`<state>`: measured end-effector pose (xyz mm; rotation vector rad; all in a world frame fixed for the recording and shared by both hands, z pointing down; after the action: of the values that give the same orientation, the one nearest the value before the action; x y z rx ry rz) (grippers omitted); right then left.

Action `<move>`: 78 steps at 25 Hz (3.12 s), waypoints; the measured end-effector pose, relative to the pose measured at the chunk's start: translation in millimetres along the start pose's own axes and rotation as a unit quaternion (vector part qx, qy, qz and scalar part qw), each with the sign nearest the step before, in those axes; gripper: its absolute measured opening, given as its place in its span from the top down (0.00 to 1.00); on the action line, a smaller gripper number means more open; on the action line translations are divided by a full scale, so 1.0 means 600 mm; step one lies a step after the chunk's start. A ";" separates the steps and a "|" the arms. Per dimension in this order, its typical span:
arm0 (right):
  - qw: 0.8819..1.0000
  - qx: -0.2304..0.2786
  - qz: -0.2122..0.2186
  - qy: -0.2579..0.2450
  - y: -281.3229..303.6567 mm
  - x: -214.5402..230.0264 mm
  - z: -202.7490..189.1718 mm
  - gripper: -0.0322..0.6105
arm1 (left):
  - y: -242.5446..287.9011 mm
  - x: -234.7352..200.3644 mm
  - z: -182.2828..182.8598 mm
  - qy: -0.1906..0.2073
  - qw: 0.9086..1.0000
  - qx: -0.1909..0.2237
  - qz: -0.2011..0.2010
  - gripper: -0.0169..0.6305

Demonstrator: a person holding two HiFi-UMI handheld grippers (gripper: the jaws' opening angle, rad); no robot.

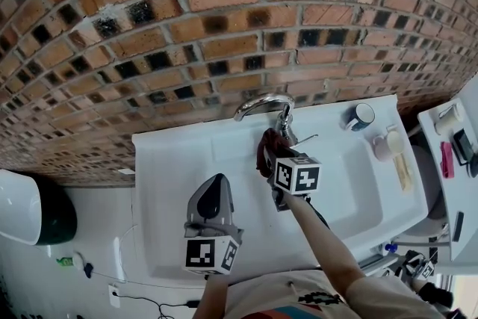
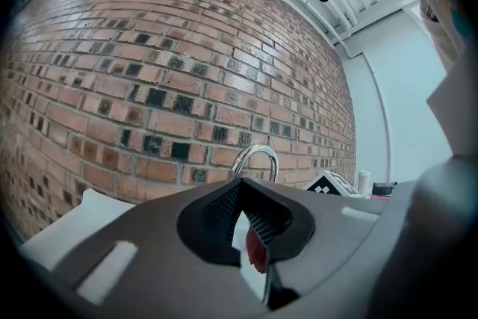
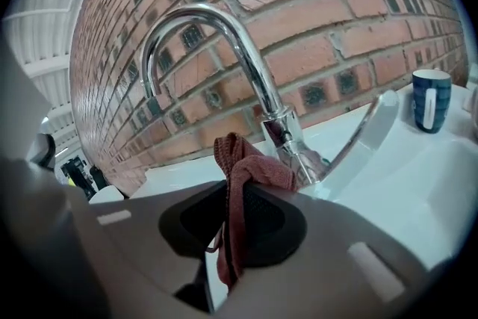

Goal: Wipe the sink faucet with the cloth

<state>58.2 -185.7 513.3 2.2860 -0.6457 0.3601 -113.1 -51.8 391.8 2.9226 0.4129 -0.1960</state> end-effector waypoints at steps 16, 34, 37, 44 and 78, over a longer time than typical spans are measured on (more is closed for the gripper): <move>0.997 0.073 -0.027 -0.016 -0.064 0.007 0.091 0.88 | -0.009 -0.012 0.002 -0.010 1.000 0.006 0.008 0.97; 0.962 0.137 -0.015 -0.236 -0.107 -0.155 0.157 0.88 | -0.017 -0.024 0.004 -0.026 0.999 0.015 0.015 0.97; 0.958 0.129 -0.018 -0.257 -0.098 -0.172 0.146 0.88 | -0.017 -0.021 0.003 -0.028 0.999 0.015 0.011 0.97; 0.945 0.097 -0.012 -0.311 -0.077 -0.187 0.123 0.88 | -0.014 -0.025 0.000 -0.034 0.999 0.014 0.011 0.97; 0.955 0.172 -0.135 -0.201 -0.167 -0.001 0.221 0.89 | -0.012 -0.038 -0.006 -0.039 0.999 0.005 0.019 0.97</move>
<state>121.2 -217.9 363.0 2.7740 -0.4806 -0.1447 -136.7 -50.1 397.5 2.9190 0.3439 -0.3058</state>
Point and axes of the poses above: the fingertips, and each gripper's own axes: y forward along the fingers, x to its right, z out of its top, the point moved 7 cm from there along -y, backward along the fingers, and after that the axes turned 8 degrees about -x, right-handed, at the moved point
